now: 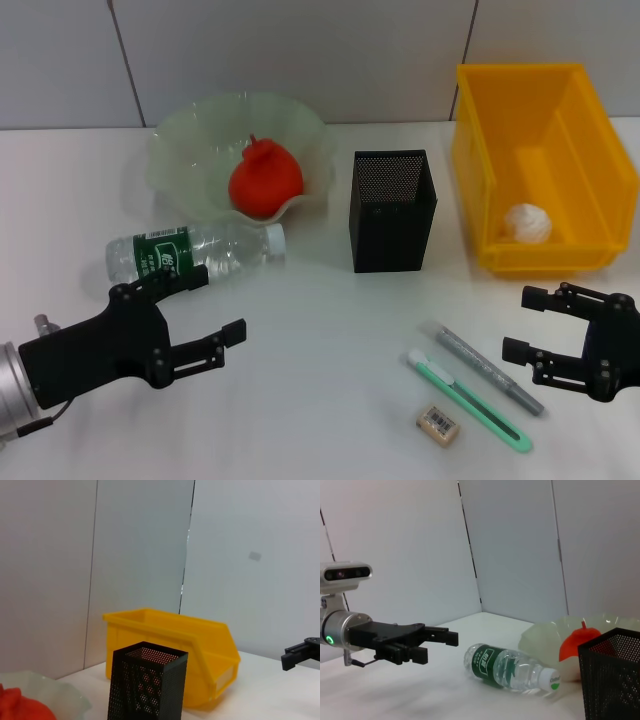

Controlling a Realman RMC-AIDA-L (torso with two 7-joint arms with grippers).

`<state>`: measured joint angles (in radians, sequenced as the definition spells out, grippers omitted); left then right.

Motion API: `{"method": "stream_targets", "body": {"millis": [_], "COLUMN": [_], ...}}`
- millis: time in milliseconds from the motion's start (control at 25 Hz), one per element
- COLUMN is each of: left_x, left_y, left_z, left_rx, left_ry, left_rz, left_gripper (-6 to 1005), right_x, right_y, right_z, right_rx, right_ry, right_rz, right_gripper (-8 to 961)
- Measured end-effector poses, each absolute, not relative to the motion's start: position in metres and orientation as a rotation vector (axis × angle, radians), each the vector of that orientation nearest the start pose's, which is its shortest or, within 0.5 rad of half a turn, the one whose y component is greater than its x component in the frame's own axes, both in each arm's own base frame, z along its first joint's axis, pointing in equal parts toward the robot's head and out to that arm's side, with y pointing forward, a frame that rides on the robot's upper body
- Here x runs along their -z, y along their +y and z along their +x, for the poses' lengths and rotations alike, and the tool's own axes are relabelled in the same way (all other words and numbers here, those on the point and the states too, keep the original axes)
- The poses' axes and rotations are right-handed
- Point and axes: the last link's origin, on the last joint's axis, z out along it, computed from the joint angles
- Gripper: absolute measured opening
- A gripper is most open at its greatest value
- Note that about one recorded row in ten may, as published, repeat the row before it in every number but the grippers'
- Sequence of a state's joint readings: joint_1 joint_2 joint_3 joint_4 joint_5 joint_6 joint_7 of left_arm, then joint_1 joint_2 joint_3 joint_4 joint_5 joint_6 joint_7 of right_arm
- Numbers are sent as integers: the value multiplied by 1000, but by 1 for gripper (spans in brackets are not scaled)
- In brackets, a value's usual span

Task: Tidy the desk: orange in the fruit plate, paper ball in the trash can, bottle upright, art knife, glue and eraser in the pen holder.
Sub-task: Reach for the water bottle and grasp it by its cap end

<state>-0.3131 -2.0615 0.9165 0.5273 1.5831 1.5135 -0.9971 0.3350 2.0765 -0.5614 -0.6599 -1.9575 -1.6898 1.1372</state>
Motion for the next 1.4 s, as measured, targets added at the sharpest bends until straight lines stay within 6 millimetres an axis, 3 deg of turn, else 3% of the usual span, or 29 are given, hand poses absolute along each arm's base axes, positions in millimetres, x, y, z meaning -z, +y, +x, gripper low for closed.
{"method": "stream_targets", "body": {"millis": [640,1000,1080,1200,1280,1400], "left_x": [3,-9,-2,0,6,9], "left_y": [292,307,321,323,330,330], "left_z": [-285,-260,-240,-236,-219,-210], "left_rx": [821,682,508,470,334,298], "left_ry": [-366,-216,-134,-123,-66,-21], "left_rz": [-2575,-2669,-2734,-2743,-2757,-2761], "left_gripper": [852,852,852,852,852,852], "right_x": [-19,-20,-20,-20,-21,-21], "right_y": [269,271,271,272,273,274], "right_z": [316,320,321,320,320,320], "right_rx": [-767,-743,-741,-742,-740,-739], "right_ry": [516,545,550,553,556,554], "right_rz": [-2572,-2547,-2545,-2543,-2540,-2540], "right_gripper": [745,746,746,746,746,746]}}
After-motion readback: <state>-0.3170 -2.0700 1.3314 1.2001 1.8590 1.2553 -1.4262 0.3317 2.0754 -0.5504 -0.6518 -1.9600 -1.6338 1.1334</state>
